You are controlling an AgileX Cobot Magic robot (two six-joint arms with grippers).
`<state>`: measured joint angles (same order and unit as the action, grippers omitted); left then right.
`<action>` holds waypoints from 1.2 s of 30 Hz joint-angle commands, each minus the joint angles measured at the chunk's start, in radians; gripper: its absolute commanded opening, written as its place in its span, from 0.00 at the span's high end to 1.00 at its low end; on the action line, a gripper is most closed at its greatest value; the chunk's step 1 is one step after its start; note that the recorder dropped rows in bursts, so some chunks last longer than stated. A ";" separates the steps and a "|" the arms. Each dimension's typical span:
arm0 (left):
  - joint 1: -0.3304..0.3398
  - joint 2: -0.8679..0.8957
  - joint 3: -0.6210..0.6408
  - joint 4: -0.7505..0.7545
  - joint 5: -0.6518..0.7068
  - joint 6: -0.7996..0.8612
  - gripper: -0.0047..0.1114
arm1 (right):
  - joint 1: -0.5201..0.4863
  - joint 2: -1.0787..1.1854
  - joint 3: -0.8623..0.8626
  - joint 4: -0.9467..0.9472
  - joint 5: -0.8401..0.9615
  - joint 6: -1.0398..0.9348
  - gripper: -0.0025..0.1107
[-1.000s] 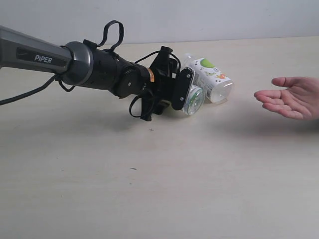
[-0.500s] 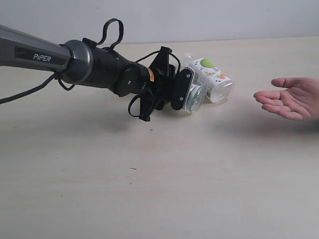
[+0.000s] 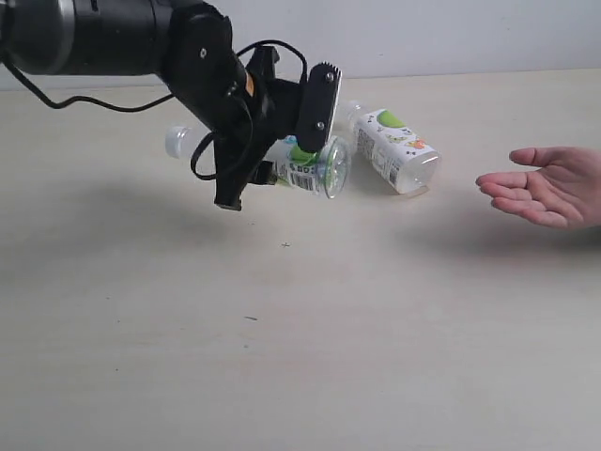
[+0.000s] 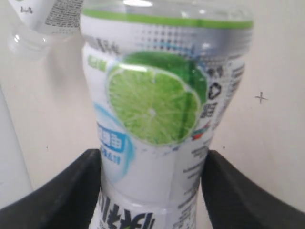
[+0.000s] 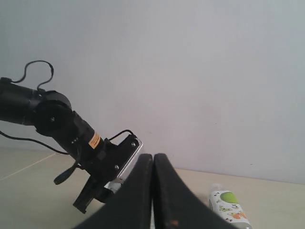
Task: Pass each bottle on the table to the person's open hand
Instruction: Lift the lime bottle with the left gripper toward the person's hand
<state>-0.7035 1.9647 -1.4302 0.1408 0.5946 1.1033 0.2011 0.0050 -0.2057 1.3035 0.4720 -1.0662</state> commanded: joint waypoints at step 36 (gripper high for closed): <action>-0.191 -0.110 -0.181 -0.532 -0.123 -1.344 0.96 | -0.003 -0.005 0.003 0.007 0.004 -0.005 0.98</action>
<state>-0.9097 1.8424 -1.5707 -0.2806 0.5097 -0.2825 0.2011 0.0050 -0.2057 1.3073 0.4720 -1.0662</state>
